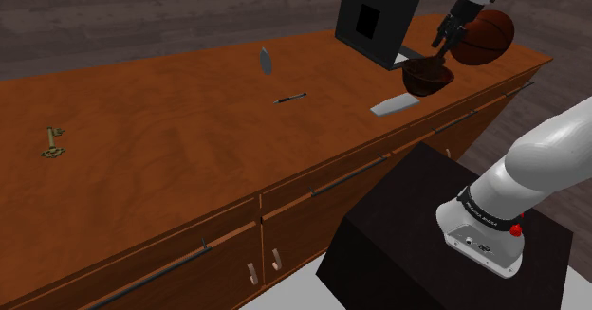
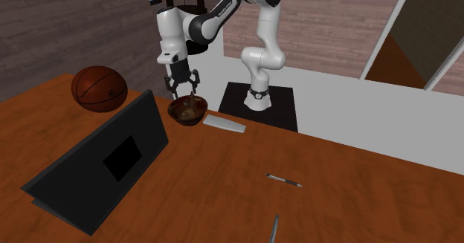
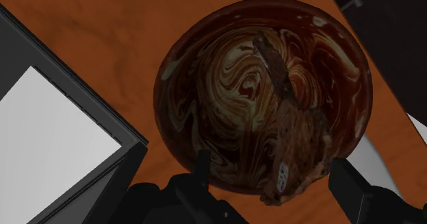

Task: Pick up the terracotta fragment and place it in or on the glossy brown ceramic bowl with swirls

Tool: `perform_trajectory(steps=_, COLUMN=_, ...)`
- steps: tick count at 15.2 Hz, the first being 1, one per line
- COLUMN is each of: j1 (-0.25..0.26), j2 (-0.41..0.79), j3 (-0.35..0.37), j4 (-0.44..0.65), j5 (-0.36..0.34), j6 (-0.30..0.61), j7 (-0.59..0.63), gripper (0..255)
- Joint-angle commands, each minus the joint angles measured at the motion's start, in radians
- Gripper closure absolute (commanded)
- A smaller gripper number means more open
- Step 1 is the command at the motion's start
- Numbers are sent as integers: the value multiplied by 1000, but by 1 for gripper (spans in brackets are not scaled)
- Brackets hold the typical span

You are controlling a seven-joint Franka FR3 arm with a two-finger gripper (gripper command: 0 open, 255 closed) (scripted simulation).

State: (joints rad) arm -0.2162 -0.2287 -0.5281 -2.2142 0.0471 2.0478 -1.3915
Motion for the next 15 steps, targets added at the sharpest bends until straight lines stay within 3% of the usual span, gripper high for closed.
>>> perform_trajectory(steps=1, j1=0, j2=0, j3=0, j4=0, j5=0, j6=0, j7=0, gripper=0)
perform_trajectory(steps=3, j1=0, j2=0, j3=0, j4=0, j5=0, j6=0, j7=0, gripper=0)
perform_trajectory(steps=7, j1=-7, j2=-35, j3=6, j4=97, j5=-19, j6=-127, j7=15, gripper=0)
perform_trajectory(steps=15, j1=-7, j2=-35, j3=6, j4=97, j5=-19, j6=-127, j7=15, gripper=0)
